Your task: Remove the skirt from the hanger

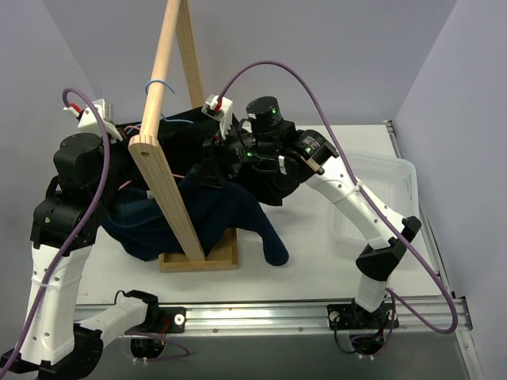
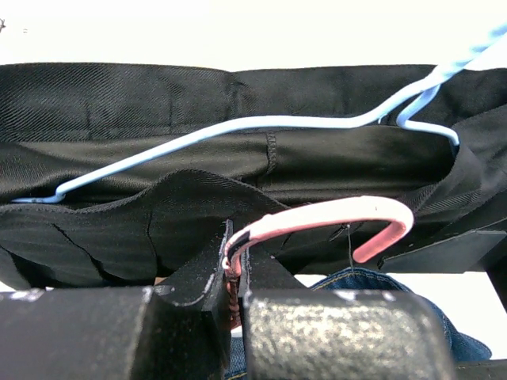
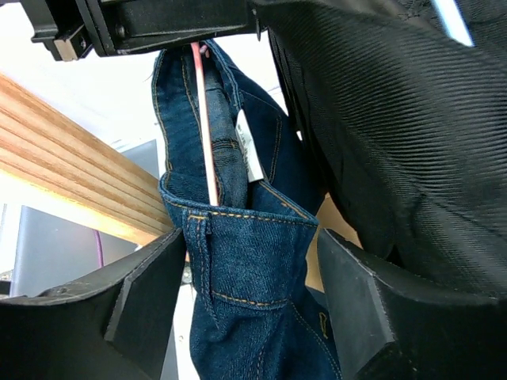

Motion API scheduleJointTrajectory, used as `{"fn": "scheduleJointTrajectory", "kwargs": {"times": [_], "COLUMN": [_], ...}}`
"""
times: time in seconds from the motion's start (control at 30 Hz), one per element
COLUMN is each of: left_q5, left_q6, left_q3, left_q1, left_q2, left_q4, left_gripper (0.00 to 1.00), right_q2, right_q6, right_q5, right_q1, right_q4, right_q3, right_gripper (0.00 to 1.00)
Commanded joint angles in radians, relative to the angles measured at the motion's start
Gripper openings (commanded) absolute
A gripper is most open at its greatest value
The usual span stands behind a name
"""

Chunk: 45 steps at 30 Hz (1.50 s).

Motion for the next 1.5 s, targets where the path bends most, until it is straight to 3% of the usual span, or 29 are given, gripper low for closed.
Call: {"fn": "scheduleJointTrajectory", "kwargs": {"times": [0.0,0.17,0.3,0.33,0.43,0.47,0.67,0.93,1.47], "left_q5": [0.022,0.021,0.033,0.036,0.035,0.030,-0.033,-0.134,-0.174], "left_q6": [-0.012,-0.016,-0.024,-0.025,-0.027,-0.024,-0.013,0.010,0.005], "left_q3": [0.024,0.009,0.007,0.007,0.017,0.021,0.041,0.010,0.049], "left_q1": [-0.003,-0.003,-0.003,-0.003,-0.003,-0.003,-0.003,-0.001,0.003], "left_q2": [-0.028,-0.039,-0.031,-0.030,-0.030,-0.030,-0.028,-0.059,-0.051], "left_q4": [0.063,0.068,0.075,0.077,0.074,0.069,0.052,0.089,0.078], "left_gripper": [0.02,0.02,0.02,0.02,0.02,0.02,0.02,0.02,0.02], "right_q2": [-0.007,-0.003,-0.013,-0.016,-0.017,-0.017,-0.069,-0.320,-0.623], "right_q6": [0.015,0.013,0.020,0.027,0.030,0.032,0.017,0.004,0.009], "right_q5": [-0.004,0.022,0.037,0.034,0.035,0.045,0.124,0.308,0.321], "right_q1": [0.014,0.031,0.032,0.032,0.035,0.037,0.039,0.026,-0.012], "right_q4": [0.030,0.020,0.030,0.033,0.041,0.037,0.017,0.055,0.047], "right_q3": [0.037,0.061,0.061,0.061,0.063,0.063,0.012,-0.299,-0.687], "right_gripper": [0.62,0.43,0.40,0.27,0.04,0.01,0.00,0.00,0.00]}}
